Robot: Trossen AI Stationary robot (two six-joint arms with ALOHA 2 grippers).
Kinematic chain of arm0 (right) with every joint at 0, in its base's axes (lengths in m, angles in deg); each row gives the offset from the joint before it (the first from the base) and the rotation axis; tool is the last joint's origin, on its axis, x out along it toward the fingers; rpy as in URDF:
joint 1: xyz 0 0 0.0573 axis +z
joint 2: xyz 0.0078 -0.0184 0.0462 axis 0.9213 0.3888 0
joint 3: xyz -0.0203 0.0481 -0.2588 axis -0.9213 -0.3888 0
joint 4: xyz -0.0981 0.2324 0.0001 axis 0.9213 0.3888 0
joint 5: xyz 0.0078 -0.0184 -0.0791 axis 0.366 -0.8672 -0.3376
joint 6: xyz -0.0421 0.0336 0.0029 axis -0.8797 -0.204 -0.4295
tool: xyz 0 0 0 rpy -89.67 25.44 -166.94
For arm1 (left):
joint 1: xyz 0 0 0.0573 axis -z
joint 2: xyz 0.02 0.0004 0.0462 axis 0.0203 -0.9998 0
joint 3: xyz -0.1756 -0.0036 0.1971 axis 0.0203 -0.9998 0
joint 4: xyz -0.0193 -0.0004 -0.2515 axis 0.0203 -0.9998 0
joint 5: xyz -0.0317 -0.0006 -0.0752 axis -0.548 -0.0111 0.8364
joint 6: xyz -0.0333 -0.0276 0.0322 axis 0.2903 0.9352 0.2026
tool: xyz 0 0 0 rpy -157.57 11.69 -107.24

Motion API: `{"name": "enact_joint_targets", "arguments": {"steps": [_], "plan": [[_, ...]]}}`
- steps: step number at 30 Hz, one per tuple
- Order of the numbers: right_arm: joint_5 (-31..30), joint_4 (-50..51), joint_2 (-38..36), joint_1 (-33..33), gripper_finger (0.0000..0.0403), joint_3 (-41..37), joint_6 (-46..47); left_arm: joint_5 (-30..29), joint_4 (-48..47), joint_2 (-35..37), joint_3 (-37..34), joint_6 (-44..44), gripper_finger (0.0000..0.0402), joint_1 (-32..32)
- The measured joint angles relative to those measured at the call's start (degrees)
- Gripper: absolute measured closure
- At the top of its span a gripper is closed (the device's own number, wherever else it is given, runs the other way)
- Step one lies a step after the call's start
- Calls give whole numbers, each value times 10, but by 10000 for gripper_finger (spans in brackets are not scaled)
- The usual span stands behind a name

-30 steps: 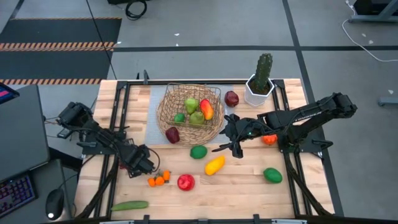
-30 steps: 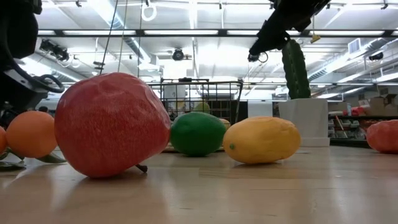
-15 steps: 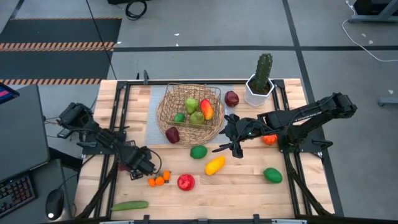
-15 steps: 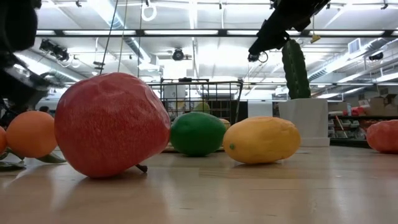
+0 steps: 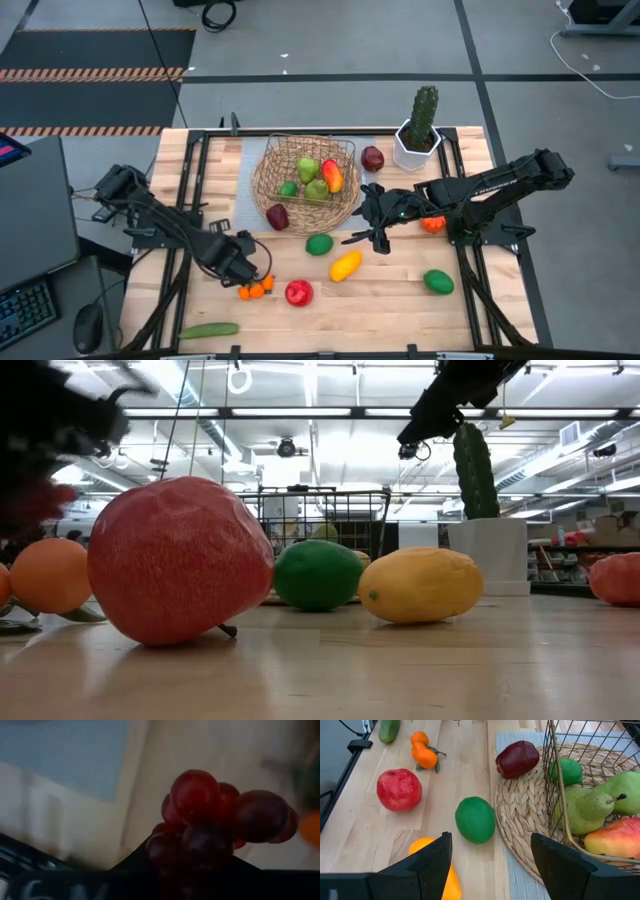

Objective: Build produce basket
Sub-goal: Put the purple grapes into the gold wire basket

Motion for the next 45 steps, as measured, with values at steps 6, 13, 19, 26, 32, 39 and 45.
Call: {"name": "enact_joint_targets", "arguments": {"steps": [6, 13, 19, 26, 32, 39, 45], "plan": [[0, -1, 0, 0, 128, 0, 0, -69, -1, 0, 69, -53, 310, -43], [0, 0, 0, 0, 128, 0, 0, -171, 1, 0, 184, -174, 310, -115], [0, 0, 0, 0, 128, 0, 0, -274, 77, 1, 256, -322, 310, -201], [0, 3, 0, 0, 128, 0, 0, -236, 235, -15, 248, -473, 309, -325], [0, 9, 0, 0, 128, 0, 0, -172, 243, -52, 247, -488, 308, -401], [0, 10, 0, 0, 128, 0, -3, -134, 233, -94, 247, -519, 273, -423], [0, 10, 0, 0, 128, 0, -3, -147, 217, -107, 247, -533, 184, -422]]}}
